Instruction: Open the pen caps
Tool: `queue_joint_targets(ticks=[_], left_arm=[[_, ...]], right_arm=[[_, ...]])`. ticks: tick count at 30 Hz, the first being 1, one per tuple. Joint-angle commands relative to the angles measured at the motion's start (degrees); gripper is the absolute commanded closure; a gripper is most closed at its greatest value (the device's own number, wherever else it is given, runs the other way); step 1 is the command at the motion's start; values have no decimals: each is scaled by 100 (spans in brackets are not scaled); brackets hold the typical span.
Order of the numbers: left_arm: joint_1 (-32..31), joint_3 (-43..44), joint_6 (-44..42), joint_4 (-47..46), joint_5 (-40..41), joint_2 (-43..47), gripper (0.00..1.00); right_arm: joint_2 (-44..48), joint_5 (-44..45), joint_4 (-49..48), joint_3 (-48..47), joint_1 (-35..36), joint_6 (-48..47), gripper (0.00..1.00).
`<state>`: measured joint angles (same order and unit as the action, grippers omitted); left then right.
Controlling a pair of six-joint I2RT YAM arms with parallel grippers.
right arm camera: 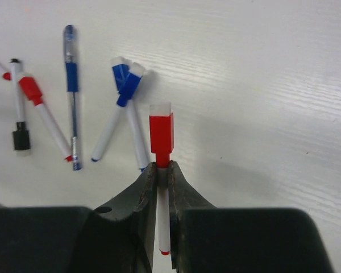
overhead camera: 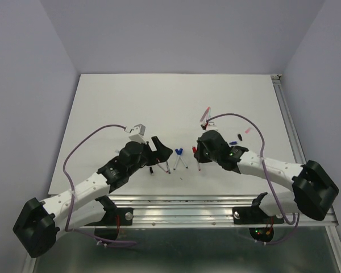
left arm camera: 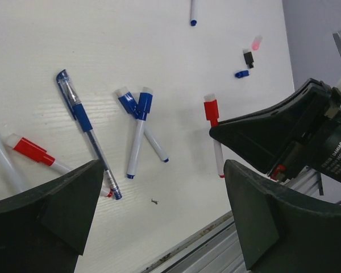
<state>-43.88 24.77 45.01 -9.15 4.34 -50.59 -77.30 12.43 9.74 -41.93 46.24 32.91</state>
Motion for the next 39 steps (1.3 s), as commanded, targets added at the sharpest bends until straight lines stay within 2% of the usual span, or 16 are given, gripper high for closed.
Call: queue_joint_targets(ticks=[1,4,6,12,15,18,26,39], left_arm=[[-15,63,130,-1017,-669,-214,1],[-121,106,279,-1431,-943,-460,3],[-287,107,437,-1624,-865,-557,5],[-604,106,754,-2047,-680,-917,11],[-675,168,825,-2109,-671,-1076,19],[-736,212,869,-2135,-610,-1190,35],[-851,221,1035,-2197,-276,-1313,43],[-859,177,1334,-2170,32,-1322,44]], right_arm=[[671,-1221,-885,535,52,-302,99],[1040,-2109,-1447,747,61,-320,99],[1217,-2392,-1694,862,52,-259,99],[1322,-2772,-1931,880,52,-215,99],[1340,-2904,-2081,897,52,-171,99],[1331,-2947,-2221,932,52,-92,99],[1331,-3273,-2573,1082,52,23,99],[1577,-3598,-2986,1240,52,243,99]])
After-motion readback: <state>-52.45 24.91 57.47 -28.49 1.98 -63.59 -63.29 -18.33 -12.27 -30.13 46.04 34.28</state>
